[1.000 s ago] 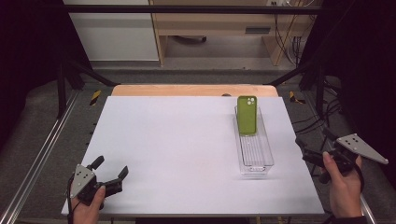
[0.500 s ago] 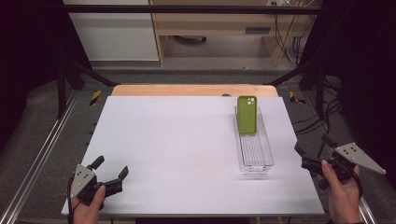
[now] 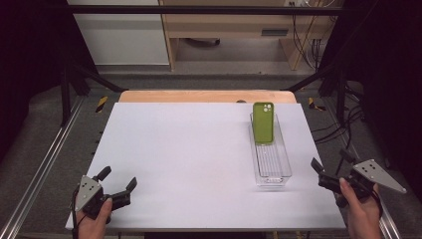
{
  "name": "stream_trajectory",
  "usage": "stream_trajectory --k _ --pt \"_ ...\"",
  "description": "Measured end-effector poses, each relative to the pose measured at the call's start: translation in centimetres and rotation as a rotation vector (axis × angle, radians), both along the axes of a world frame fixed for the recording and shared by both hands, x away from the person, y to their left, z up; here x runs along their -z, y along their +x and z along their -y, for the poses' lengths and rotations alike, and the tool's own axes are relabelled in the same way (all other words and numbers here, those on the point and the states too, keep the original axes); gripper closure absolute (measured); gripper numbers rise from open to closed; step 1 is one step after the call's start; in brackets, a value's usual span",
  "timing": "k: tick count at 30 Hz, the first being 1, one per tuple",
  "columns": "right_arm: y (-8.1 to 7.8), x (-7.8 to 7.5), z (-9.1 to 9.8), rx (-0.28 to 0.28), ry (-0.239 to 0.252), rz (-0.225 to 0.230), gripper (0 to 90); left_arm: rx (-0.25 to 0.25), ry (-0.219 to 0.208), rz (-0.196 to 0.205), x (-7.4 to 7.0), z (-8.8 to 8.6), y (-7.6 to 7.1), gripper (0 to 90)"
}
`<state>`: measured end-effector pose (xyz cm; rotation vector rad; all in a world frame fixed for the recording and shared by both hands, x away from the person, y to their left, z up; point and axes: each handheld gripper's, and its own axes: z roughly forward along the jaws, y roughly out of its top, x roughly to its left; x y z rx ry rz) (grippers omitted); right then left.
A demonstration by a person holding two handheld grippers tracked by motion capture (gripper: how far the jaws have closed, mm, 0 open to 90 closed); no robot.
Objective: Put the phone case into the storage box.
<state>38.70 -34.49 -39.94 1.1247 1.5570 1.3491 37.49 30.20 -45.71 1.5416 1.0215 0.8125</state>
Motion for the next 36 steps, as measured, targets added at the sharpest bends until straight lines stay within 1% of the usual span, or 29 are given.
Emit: stream_trajectory --k 8,23,26,30,36 --pt "-0.5 1.1 -0.5 -0.017 -0.006 0.001 3.2 0.001 0.001 0.001 0.0 0.0 0.0 2.7" --pt "-1.0 2.6 -1.8 -0.052 0.001 0.008 2.9 0.004 0.003 0.003 0.0 0.1 0.0 2.7" --pt "-1.0 2.9 -2.2 -0.06 0.005 0.014 2.9 0.006 0.005 0.003 0.0 0.1 0.0 2.7" --pt "-1.0 3.1 -2.8 -0.079 -0.004 0.026 3.0 0.006 0.006 0.004 0.0 0.1 0.0 2.8" --pt "-1.0 3.6 -3.6 -0.101 -0.003 0.038 2.5 0.003 0.005 0.013 -0.1 -0.1 0.0 2.8"
